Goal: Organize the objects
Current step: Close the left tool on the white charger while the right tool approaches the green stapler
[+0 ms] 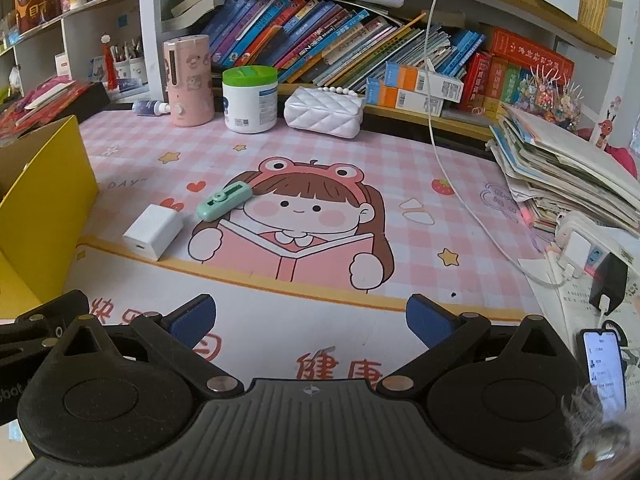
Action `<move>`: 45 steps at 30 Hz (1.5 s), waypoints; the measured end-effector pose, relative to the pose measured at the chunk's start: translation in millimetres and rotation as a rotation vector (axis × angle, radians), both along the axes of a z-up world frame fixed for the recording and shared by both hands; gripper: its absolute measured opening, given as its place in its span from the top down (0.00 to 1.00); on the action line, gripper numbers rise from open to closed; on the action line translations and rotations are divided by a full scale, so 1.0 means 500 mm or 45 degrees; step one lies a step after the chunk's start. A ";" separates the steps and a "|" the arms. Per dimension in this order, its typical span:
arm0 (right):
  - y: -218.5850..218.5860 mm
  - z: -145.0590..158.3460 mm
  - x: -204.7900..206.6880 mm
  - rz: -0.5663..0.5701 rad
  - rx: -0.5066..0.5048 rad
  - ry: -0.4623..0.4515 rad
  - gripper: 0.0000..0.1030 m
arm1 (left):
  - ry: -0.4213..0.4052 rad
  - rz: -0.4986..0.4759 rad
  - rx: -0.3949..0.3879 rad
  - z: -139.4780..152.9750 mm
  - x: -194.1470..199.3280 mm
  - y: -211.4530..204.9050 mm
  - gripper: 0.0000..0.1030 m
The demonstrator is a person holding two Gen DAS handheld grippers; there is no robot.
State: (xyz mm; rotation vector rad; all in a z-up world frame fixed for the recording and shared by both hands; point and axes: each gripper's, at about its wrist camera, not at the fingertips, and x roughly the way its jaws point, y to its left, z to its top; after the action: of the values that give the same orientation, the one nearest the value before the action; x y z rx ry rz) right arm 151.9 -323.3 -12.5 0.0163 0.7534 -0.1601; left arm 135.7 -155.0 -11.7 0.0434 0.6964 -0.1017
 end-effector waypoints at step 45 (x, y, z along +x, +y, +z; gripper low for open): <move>-0.085 -0.027 0.208 0.171 0.133 -0.011 0.03 | 0.099 0.091 0.027 -0.108 0.267 -0.087 0.33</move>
State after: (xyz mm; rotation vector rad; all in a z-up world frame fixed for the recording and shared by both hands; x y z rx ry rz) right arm 256.2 -365.8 -26.2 0.0658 0.7511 0.0075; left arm 269.3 -198.3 -65.6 0.0351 0.7760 -0.0278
